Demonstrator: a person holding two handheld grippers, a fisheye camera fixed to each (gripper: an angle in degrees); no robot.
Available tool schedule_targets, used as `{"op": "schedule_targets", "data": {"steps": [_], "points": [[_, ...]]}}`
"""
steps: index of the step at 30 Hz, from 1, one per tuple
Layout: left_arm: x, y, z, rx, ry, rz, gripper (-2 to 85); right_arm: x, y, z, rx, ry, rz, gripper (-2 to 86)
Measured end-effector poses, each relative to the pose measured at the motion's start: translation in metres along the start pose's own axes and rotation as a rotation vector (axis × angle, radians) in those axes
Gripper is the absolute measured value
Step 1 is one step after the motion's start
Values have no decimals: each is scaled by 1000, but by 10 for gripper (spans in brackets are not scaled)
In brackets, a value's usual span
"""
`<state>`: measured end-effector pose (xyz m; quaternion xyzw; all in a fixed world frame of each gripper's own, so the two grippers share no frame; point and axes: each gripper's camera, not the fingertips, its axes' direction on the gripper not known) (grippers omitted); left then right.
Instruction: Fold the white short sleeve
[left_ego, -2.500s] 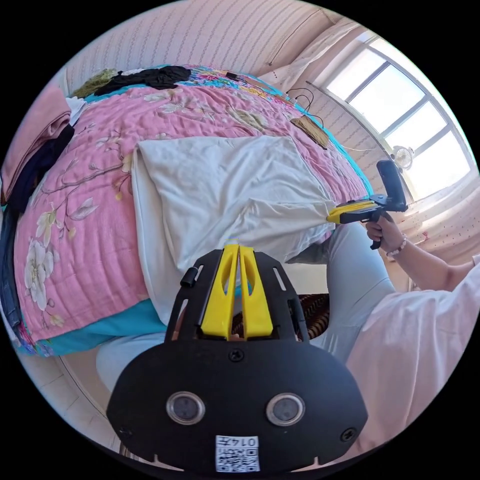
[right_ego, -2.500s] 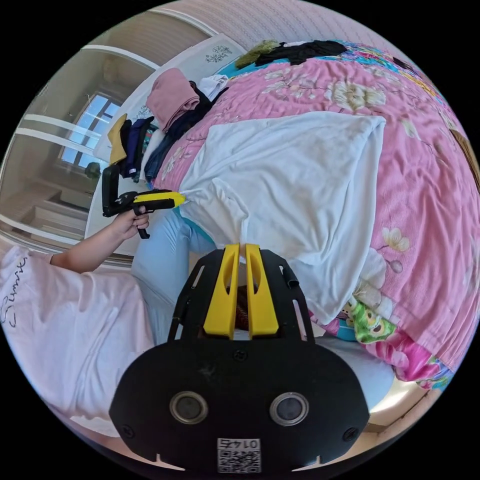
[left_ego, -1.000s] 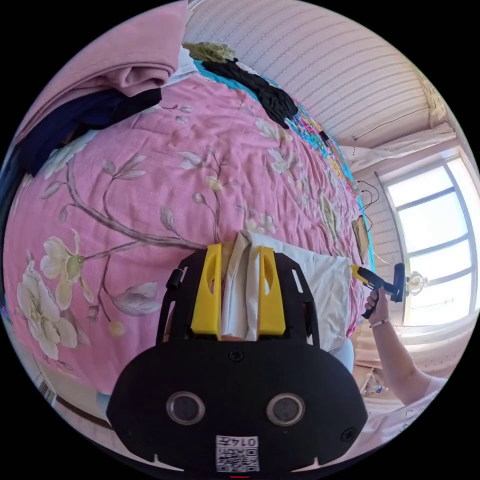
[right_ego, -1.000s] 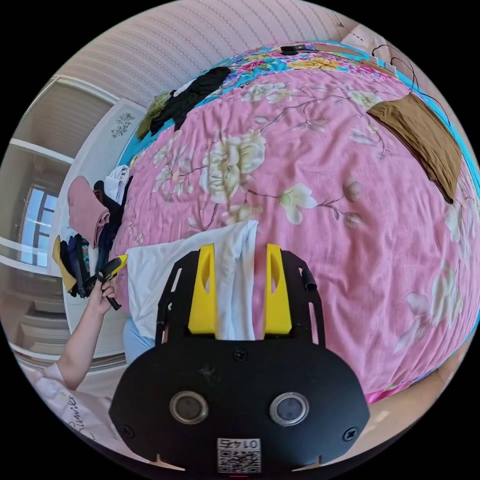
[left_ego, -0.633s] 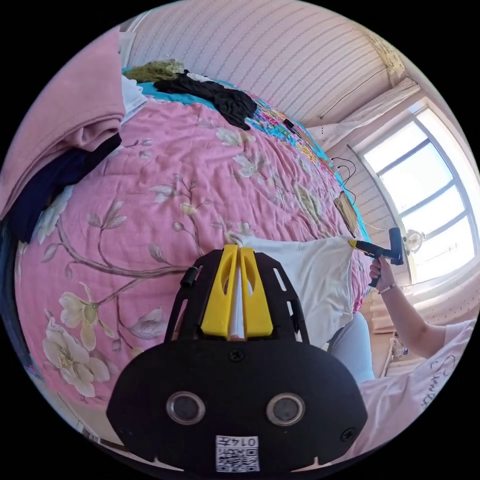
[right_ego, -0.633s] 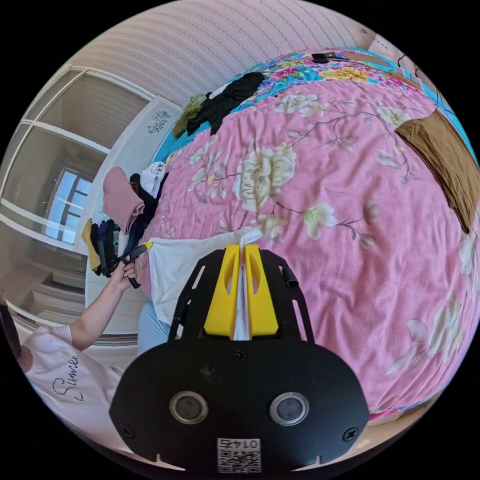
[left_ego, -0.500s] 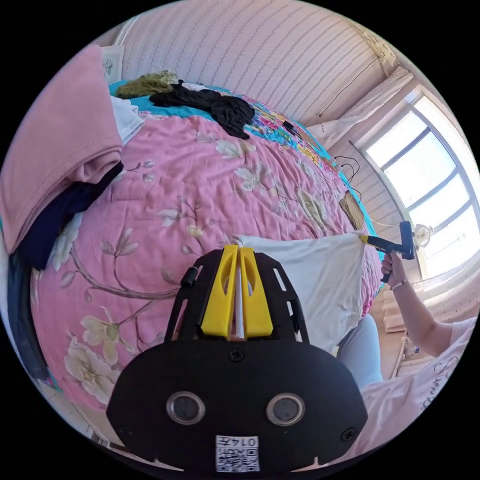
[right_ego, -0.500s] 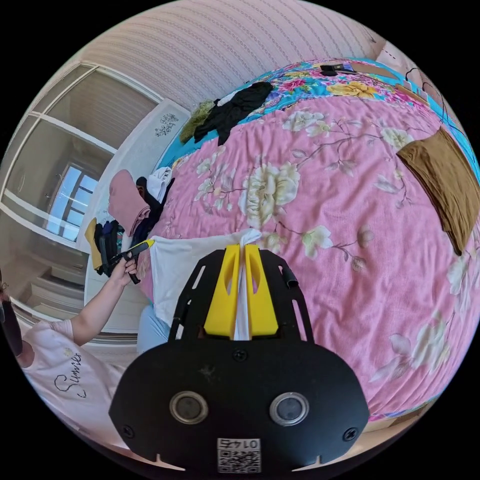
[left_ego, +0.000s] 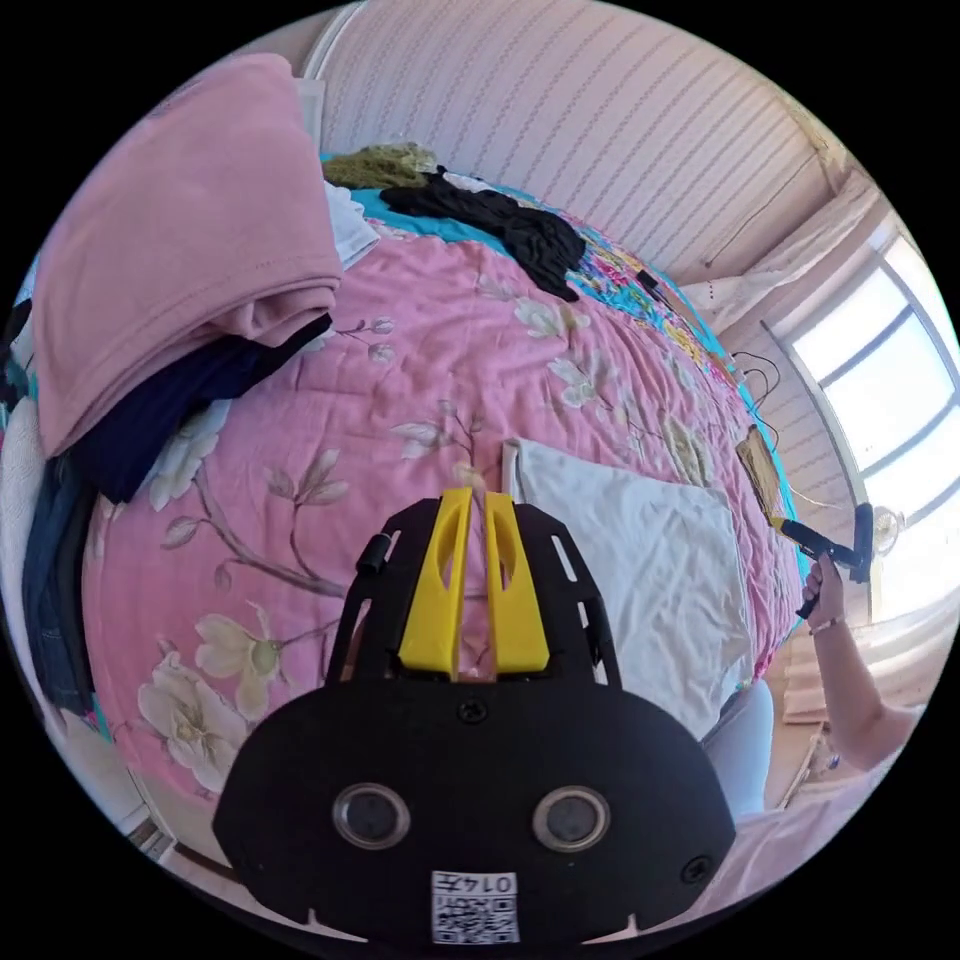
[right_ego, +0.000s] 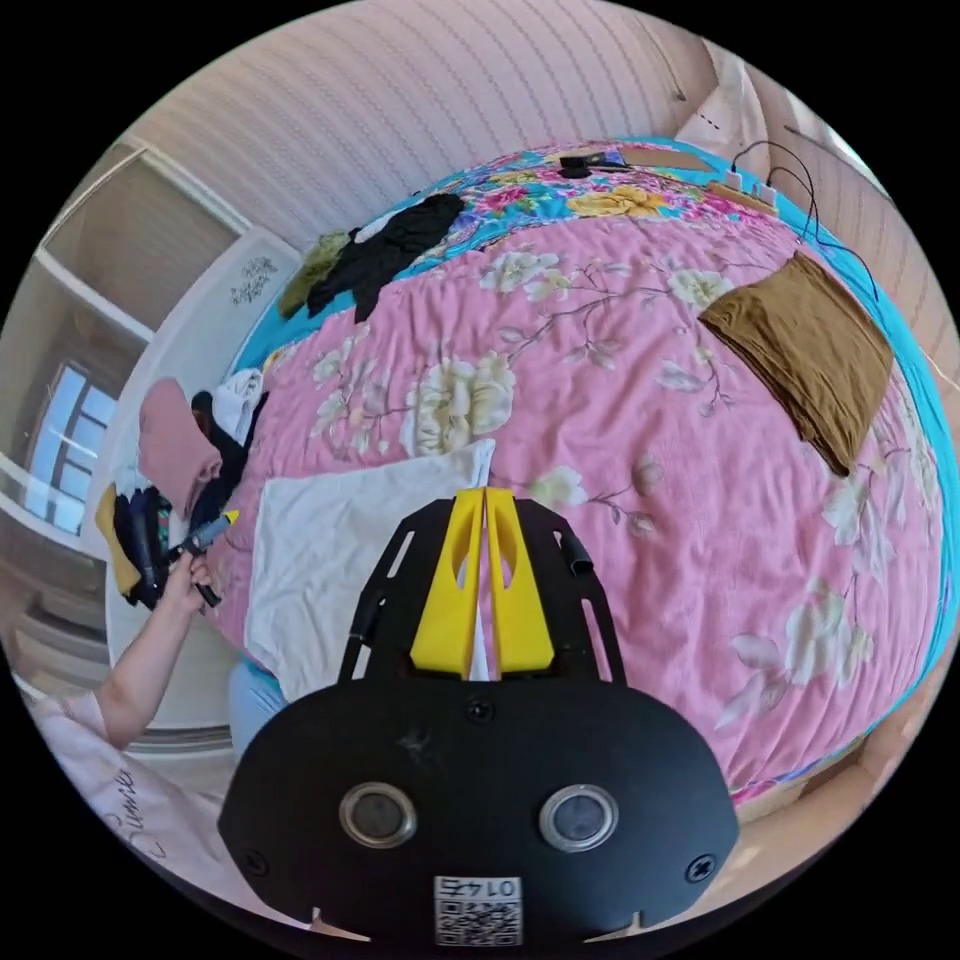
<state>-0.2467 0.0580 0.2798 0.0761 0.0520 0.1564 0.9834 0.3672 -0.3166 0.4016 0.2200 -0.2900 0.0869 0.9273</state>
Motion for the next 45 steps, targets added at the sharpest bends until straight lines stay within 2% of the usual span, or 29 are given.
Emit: {"op": "schedule_targets", "data": {"steps": [2,6,10,13,14,15,17,20,23,25,27,32,34,36,39,42,45], "points": [[25,29,-7,-16,36,113,-6,-42,23,13,-26,96,-135,-3],[109,97,-2,-40,68,326,-9,-139,32,68,-139,15,-454,-8],[170,132,17,-50,142,427,-10,-180,-5,108,-199,43,-469,-9],[196,147,45,-121,119,473,-10,-199,-28,137,-224,107,-451,-9],[199,152,64,-193,72,481,-10,-203,-32,156,-288,145,-447,-8],[196,158,72,-178,82,480,-10,-204,-32,173,-329,163,-447,-8],[192,159,72,-158,122,450,-10,-203,-33,174,-298,159,-436,-8],[198,152,66,-209,141,477,-10,-205,-46,170,-397,138,-452,-8],[203,156,56,-160,159,500,-10,-210,-61,151,-312,121,-478,-8],[206,161,65,-189,130,510,-10,-207,-75,160,-306,149,-441,-6],[210,167,72,-171,121,536,-10,-195,-84,198,-438,183,-419,-5],[216,149,72,-251,158,533,-10,-163,-92,183,-437,29,-365,-4],[216,147,63,-241,183,540,-10,-144,-81,157,-346,-19,-346,-4],[211,149,46,-227,231,524,-10,-112,-45,103,-152,-116,-334,-4],[203,152,32,-241,272,467,-10,-58,24,46,-20,-120,-280,-4],[200,150,28,-283,339,435,-9,1,97,11,35,-78,-139,-1],[211,135,25,-277,306,442,-8,48,156,-2,38,-109,15,7]]}}
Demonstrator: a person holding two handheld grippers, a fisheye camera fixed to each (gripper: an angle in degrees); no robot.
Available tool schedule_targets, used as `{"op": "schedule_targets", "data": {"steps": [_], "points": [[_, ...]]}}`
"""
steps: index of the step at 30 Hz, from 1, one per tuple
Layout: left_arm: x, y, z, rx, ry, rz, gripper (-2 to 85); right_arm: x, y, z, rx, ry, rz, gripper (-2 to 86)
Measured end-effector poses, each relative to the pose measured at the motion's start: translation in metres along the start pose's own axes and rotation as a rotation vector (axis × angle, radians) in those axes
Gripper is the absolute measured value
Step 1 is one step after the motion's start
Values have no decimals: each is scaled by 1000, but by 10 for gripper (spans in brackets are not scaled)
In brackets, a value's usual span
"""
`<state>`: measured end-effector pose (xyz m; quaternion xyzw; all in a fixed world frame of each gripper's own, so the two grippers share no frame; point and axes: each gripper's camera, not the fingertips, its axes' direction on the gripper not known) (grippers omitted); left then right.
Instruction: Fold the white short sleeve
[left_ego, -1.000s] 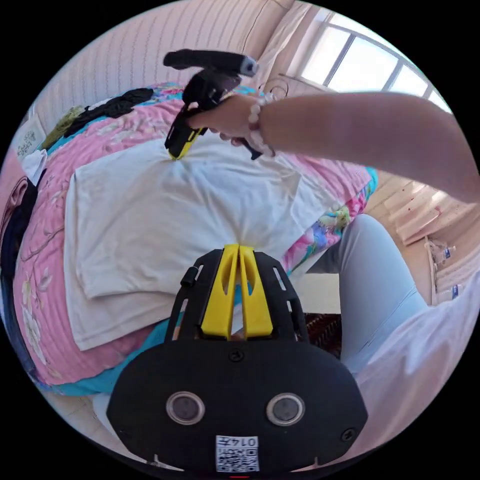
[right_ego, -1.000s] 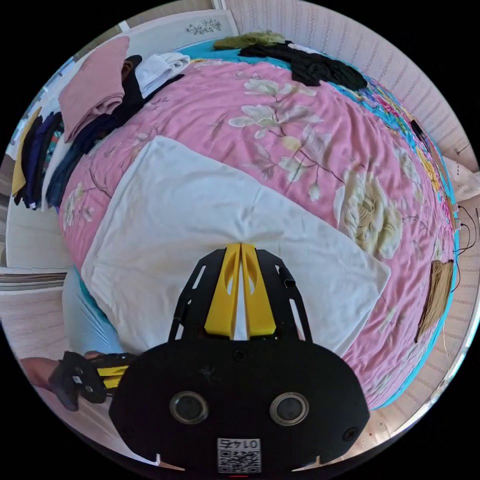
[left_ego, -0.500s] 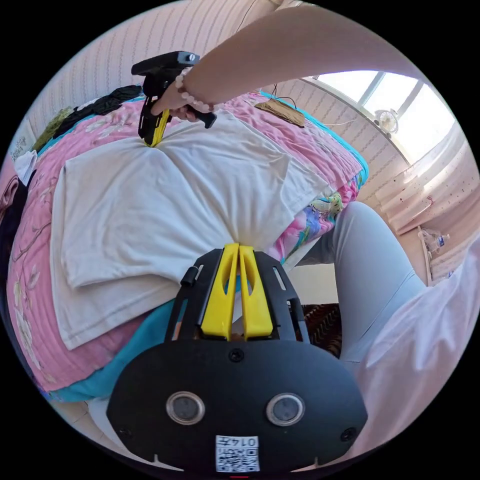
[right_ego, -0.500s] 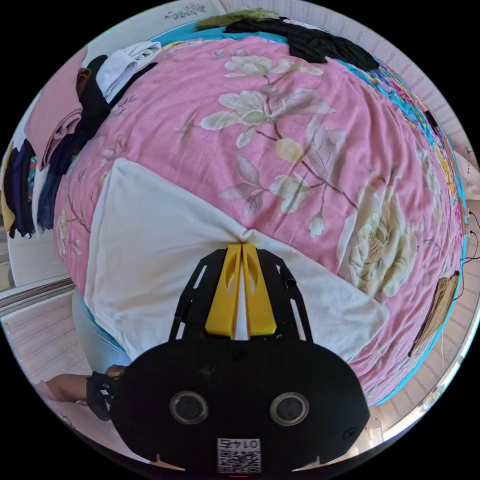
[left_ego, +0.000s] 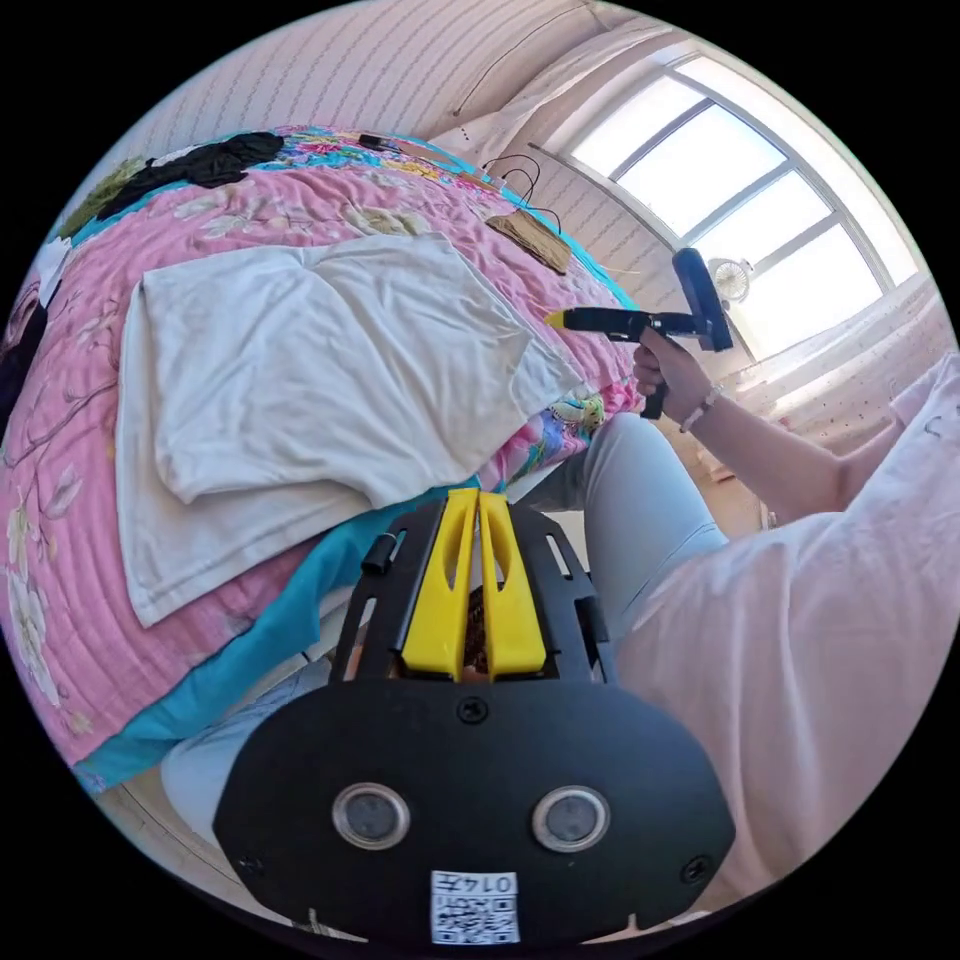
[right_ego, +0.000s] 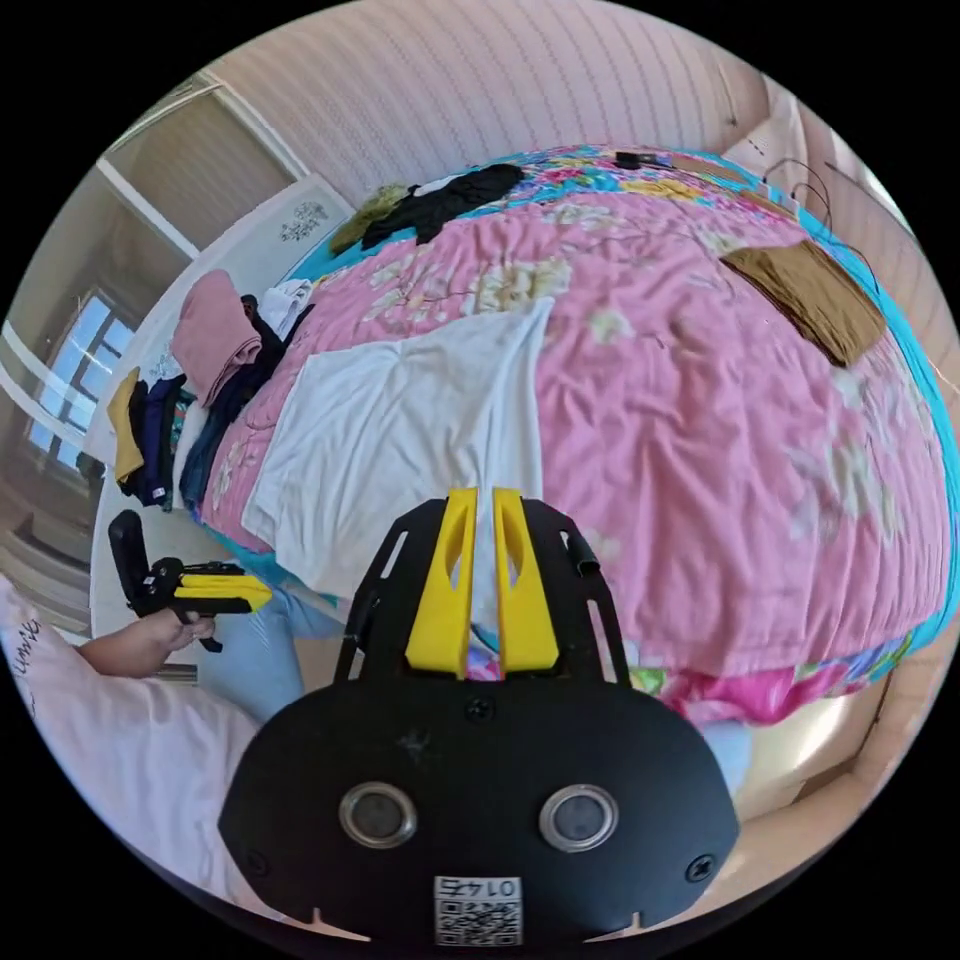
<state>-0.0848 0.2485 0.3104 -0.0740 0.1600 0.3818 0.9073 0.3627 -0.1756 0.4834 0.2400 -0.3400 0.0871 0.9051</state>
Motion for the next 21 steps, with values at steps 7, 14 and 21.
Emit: {"op": "schedule_targets", "data": {"steps": [7,14,21], "points": [[16,-88,-11,37,-149,30,28,59,63,-8,144,-145,186,66],[22,-206,12,-19,-219,12,24,96,66,-8,130,-265,143,23],[44,-309,59,-78,-316,64,57,140,72,-16,153,-375,190,8]]}}
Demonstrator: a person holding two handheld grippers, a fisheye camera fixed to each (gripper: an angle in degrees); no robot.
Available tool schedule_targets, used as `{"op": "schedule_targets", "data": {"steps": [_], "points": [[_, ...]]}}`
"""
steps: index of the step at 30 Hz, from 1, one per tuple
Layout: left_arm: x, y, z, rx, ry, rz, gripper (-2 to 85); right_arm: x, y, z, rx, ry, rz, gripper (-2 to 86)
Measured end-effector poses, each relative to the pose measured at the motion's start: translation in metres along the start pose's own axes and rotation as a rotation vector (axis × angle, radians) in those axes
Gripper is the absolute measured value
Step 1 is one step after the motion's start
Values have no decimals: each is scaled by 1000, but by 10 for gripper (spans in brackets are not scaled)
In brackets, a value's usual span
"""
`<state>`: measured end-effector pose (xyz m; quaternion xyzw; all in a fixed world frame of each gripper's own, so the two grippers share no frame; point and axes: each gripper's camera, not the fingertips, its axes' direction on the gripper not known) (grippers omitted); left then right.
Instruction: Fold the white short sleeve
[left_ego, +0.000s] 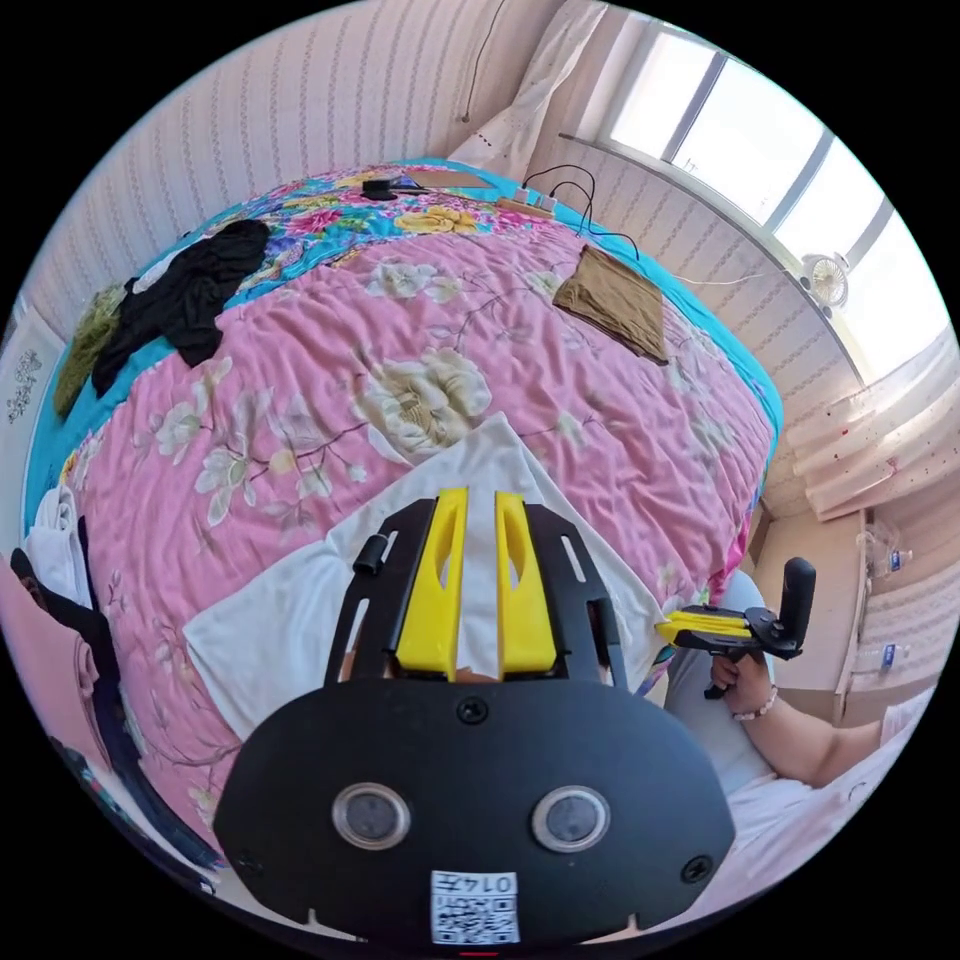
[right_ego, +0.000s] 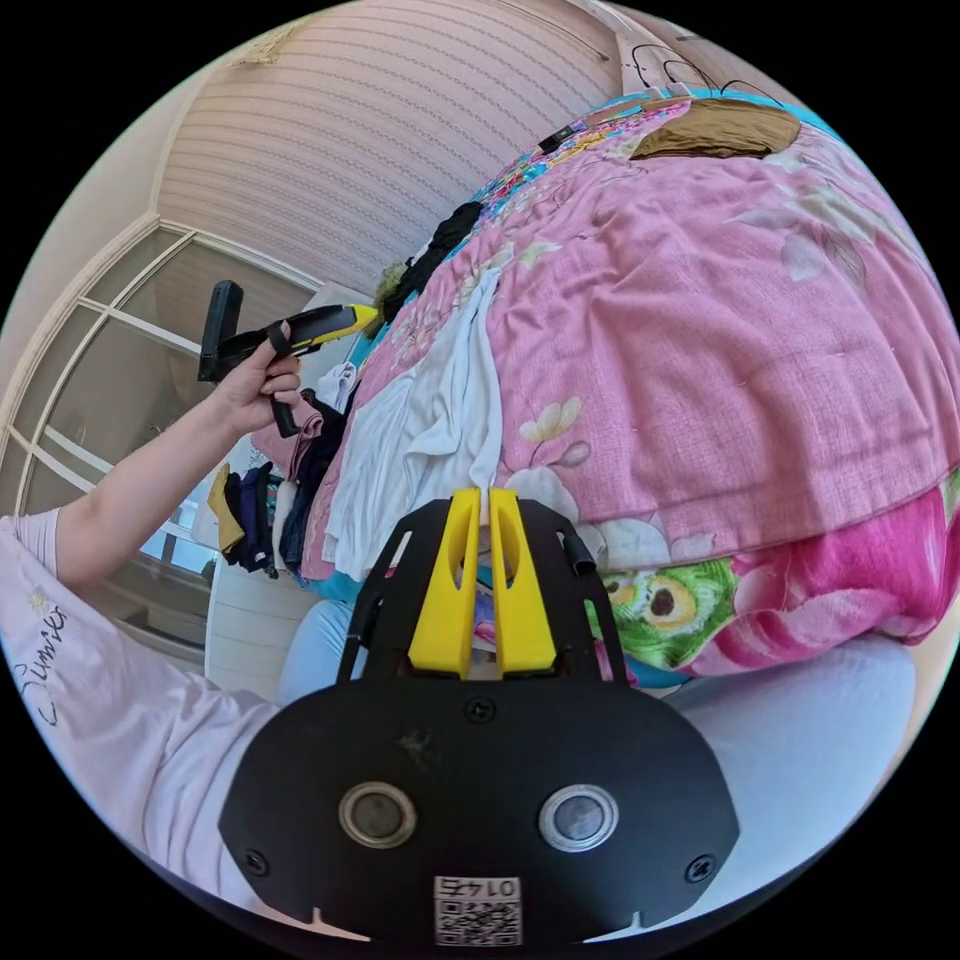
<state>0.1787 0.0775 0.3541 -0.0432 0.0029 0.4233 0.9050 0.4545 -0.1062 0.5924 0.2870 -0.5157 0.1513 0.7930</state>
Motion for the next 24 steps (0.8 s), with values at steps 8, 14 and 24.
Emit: {"op": "schedule_targets", "data": {"steps": [8,14,24], "points": [[44,-62,52,-102,-90,42,61,31,-4,-8,-14,-118,17,6],[67,-99,79,-133,-134,44,56,50,-4,-11,-21,-178,32,5],[66,-106,89,-228,-209,30,-9,61,1,2,-51,-217,3,5]]}}
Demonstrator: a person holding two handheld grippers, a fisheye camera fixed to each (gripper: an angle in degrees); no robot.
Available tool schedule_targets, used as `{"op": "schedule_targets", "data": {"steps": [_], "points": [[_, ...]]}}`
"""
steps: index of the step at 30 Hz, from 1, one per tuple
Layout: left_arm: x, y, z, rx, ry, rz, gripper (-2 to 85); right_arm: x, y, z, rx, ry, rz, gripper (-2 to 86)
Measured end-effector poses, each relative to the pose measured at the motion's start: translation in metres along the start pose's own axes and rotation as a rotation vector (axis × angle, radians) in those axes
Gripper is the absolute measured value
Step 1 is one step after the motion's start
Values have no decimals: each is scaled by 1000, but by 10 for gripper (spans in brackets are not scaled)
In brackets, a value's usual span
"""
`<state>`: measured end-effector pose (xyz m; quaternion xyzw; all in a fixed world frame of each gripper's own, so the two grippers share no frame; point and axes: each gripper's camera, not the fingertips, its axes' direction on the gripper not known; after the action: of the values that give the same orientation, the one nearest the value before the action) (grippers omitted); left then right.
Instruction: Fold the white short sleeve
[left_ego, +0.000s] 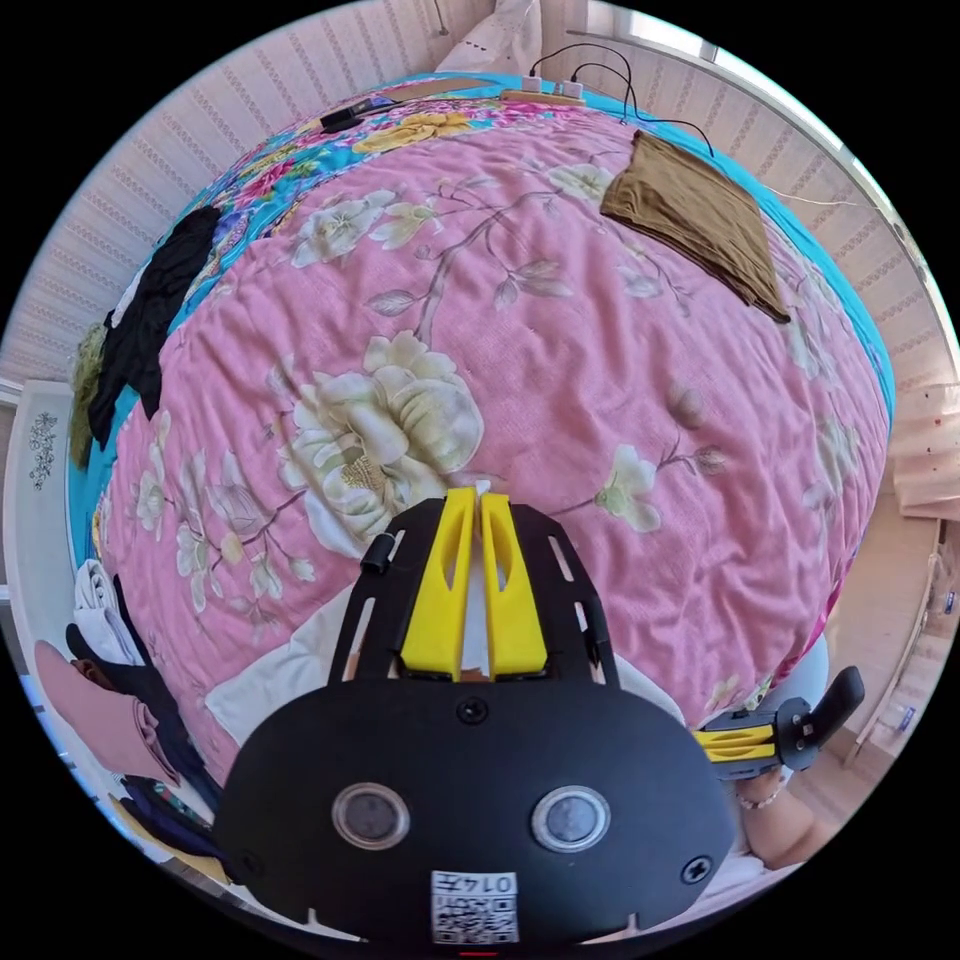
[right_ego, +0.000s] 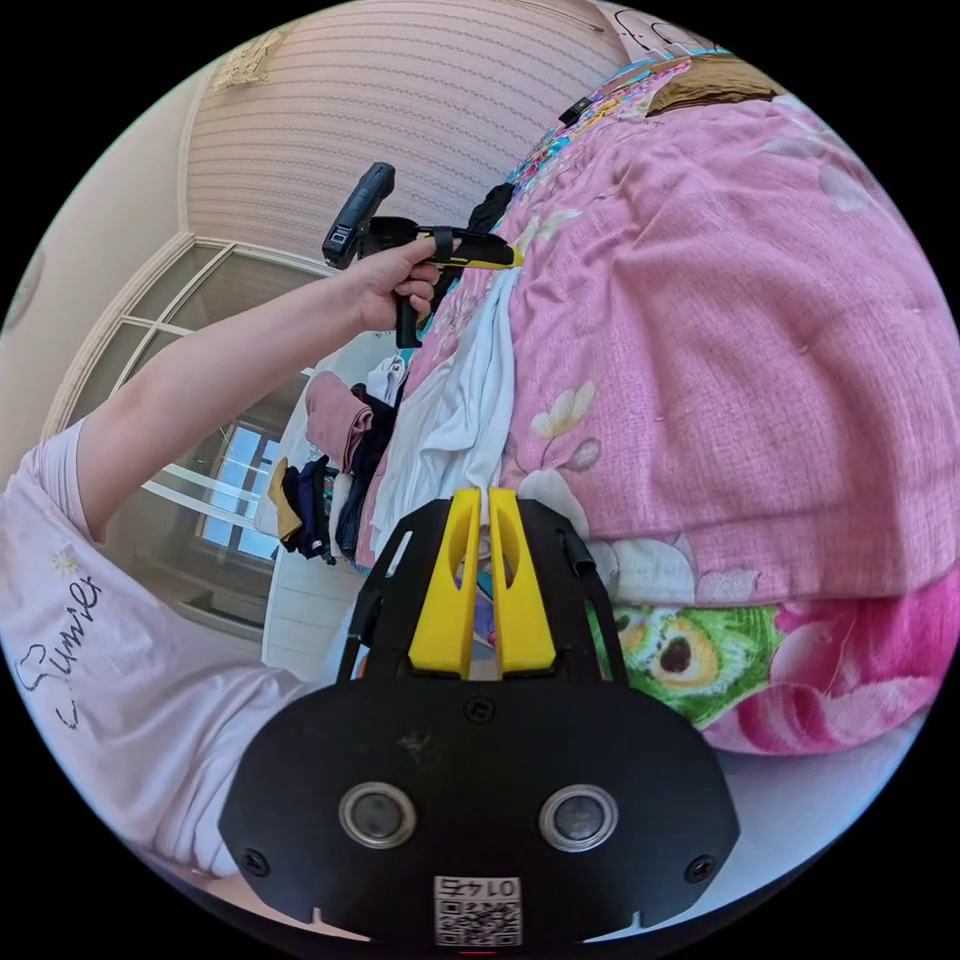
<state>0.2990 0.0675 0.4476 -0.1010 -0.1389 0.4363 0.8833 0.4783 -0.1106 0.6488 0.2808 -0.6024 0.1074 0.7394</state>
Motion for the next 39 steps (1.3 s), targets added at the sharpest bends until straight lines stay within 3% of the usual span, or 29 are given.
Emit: {"op": "schedule_targets", "data": {"steps": [13,19,27,32,39], "points": [[-116,118,-71,114,76,-175,-10,-54,20,48,-117,-106,-306,5],[-201,206,-64,139,97,-325,-10,-139,16,147,-357,-154,-495,5],[-295,320,-29,231,174,-612,21,-214,29,317,-638,-37,-603,8],[-309,385,-32,321,205,-608,39,-214,23,352,-698,-48,-576,16],[-242,515,-15,362,362,-575,18,-234,-50,393,-677,-50,-694,45]]}}
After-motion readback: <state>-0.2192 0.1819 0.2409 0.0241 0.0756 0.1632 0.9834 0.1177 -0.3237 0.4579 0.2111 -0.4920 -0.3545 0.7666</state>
